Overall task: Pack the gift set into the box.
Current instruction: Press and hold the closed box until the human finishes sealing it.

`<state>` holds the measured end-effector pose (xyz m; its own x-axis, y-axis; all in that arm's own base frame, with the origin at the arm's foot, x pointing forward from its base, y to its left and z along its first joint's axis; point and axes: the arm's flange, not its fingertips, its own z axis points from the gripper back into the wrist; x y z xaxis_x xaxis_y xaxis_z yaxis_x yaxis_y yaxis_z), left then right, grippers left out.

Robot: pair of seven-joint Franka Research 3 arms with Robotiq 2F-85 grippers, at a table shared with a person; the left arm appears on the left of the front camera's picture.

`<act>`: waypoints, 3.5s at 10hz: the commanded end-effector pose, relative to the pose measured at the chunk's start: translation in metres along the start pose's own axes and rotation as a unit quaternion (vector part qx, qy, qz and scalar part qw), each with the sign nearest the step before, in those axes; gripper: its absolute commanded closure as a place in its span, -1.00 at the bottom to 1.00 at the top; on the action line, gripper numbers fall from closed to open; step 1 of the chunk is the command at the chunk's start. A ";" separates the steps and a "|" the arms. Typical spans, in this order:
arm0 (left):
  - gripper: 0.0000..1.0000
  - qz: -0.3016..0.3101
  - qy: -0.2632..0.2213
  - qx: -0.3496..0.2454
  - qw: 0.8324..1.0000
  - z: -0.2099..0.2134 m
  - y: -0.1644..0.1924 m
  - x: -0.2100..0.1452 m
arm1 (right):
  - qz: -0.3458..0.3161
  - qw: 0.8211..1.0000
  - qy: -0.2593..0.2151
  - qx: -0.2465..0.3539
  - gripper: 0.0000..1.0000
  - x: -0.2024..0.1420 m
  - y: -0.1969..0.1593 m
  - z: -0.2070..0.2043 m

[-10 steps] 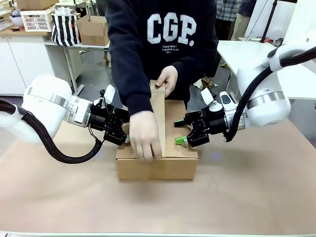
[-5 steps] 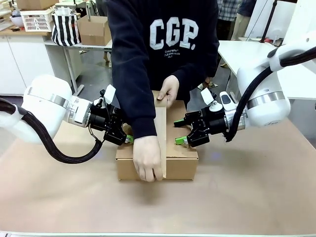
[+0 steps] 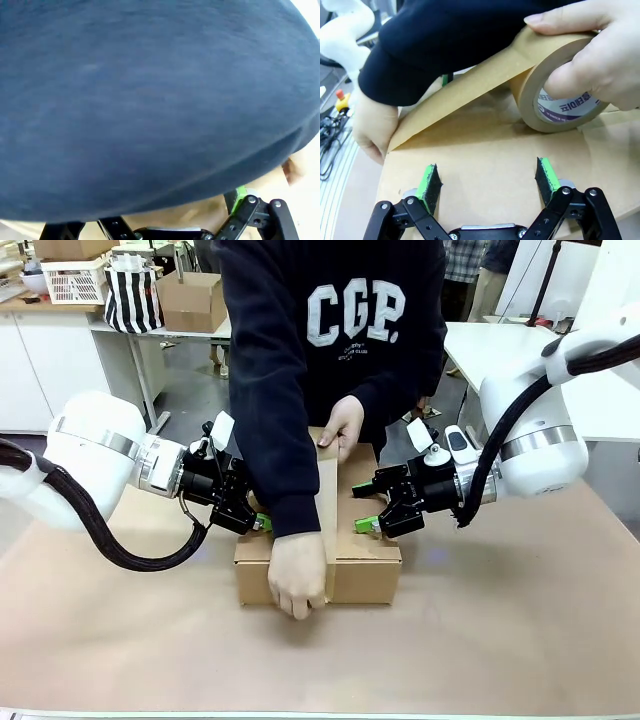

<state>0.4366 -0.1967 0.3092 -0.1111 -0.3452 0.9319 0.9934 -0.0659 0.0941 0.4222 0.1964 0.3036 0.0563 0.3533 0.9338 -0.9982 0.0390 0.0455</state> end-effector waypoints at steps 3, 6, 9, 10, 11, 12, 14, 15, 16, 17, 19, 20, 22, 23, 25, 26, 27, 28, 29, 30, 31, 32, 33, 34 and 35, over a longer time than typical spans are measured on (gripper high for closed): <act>-1.00 -0.006 -0.002 -0.002 1.000 0.000 -0.002 -0.003 | 0.010 1.000 -0.001 0.002 -1.00 -0.003 0.002 0.000; -1.00 -0.006 -0.002 -0.002 1.000 0.000 -0.002 -0.003 | 0.010 1.000 -0.001 0.002 -1.00 -0.003 0.002 0.000; -1.00 -0.006 -0.002 -0.002 1.000 0.000 -0.002 -0.003 | 0.010 1.000 -0.001 0.002 -1.00 -0.003 0.002 0.000; -1.00 -0.006 -0.002 -0.002 1.000 0.000 -0.002 -0.003 | 0.010 1.000 -0.001 0.002 -1.00 -0.003 0.002 0.000; -1.00 -0.006 -0.002 -0.002 1.000 0.000 -0.002 -0.003 | 0.010 1.000 -0.001 0.002 -1.00 -0.003 0.002 0.000; -1.00 -0.006 -0.002 -0.002 1.000 0.000 -0.002 -0.003 | 0.010 1.000 -0.001 0.002 -1.00 -0.003 0.002 0.000; -1.00 -0.006 -0.002 -0.002 1.000 0.000 -0.002 -0.003 | 0.010 1.000 -0.001 0.002 -1.00 -0.003 0.002 0.000; -1.00 -0.006 -0.002 -0.002 1.000 0.000 -0.002 -0.003 | 0.010 1.000 -0.001 0.002 -1.00 -0.003 0.002 0.000; -1.00 -0.006 -0.002 -0.002 1.000 0.000 -0.002 -0.003 | 0.010 1.000 -0.001 0.002 -1.00 -0.003 0.002 0.000; -1.00 -0.006 -0.002 -0.002 1.000 0.000 -0.002 -0.003 | 0.010 1.000 -0.001 0.002 -1.00 -0.003 0.002 0.000; -1.00 -0.006 -0.002 -0.002 1.000 0.000 -0.002 -0.003 | 0.010 1.000 -0.001 0.002 -1.00 -0.003 0.002 0.000; -1.00 -0.006 -0.002 -0.002 1.000 0.000 -0.002 -0.003 | 0.010 1.000 -0.001 0.002 -1.00 -0.003 0.002 0.000; -1.00 -0.006 -0.002 -0.002 1.000 0.000 -0.002 -0.003 | 0.010 1.000 -0.001 0.002 -1.00 -0.003 0.002 0.000; -1.00 -0.006 -0.002 -0.002 1.000 0.000 -0.002 -0.003 | 0.010 1.000 -0.001 0.002 -1.00 -0.003 0.002 0.000; -1.00 -0.006 -0.002 -0.002 1.000 0.000 -0.002 -0.003 | 0.010 1.000 -0.001 0.002 -1.00 -0.003 0.002 0.000; -1.00 -0.006 -0.002 -0.002 1.000 0.000 -0.002 -0.003 | 0.010 1.000 -0.001 0.002 -1.00 -0.003 0.002 0.000; -1.00 -0.006 -0.002 -0.002 1.000 0.000 -0.002 -0.003 | 0.010 1.000 -0.001 0.002 -1.00 -0.003 0.002 0.000; -1.00 -0.006 -0.002 -0.002 1.000 0.000 -0.002 -0.003 | 0.010 1.000 -0.001 0.002 -1.00 -0.003 0.002 0.000; -1.00 -0.006 -0.002 -0.002 1.000 0.000 -0.002 -0.003 | 0.010 1.000 -0.001 0.002 -1.00 -0.003 0.002 0.000; -1.00 -0.006 -0.002 -0.002 1.000 0.000 -0.002 -0.003 | 0.010 1.000 -0.001 0.002 -1.00 -0.003 0.002 0.000; -1.00 -0.006 -0.002 -0.002 1.000 0.000 -0.002 -0.003 | 0.010 1.000 -0.001 0.002 -1.00 -0.003 0.002 0.000; -1.00 -0.006 -0.002 -0.002 1.000 0.000 -0.002 -0.003 | 0.010 1.000 -0.001 0.002 -1.00 -0.003 0.002 0.000; -1.00 -0.006 -0.002 -0.002 1.000 0.000 -0.002 -0.003 | 0.010 1.000 -0.001 0.002 -1.00 -0.003 0.002 0.000; -1.00 -0.006 -0.002 -0.002 1.000 0.000 -0.002 -0.003 | 0.010 1.000 -0.001 0.002 -1.00 -0.003 0.002 0.000; -1.00 -0.006 -0.002 -0.002 1.000 0.000 -0.002 -0.003 | 0.010 1.000 -0.001 0.002 -1.00 -0.003 0.002 0.000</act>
<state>0.4365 -0.1967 0.3092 -0.1110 -0.3449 0.9321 0.9934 -0.0661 0.0938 0.4222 0.1964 0.3035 0.0562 0.3533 0.9338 -0.9982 0.0389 0.0454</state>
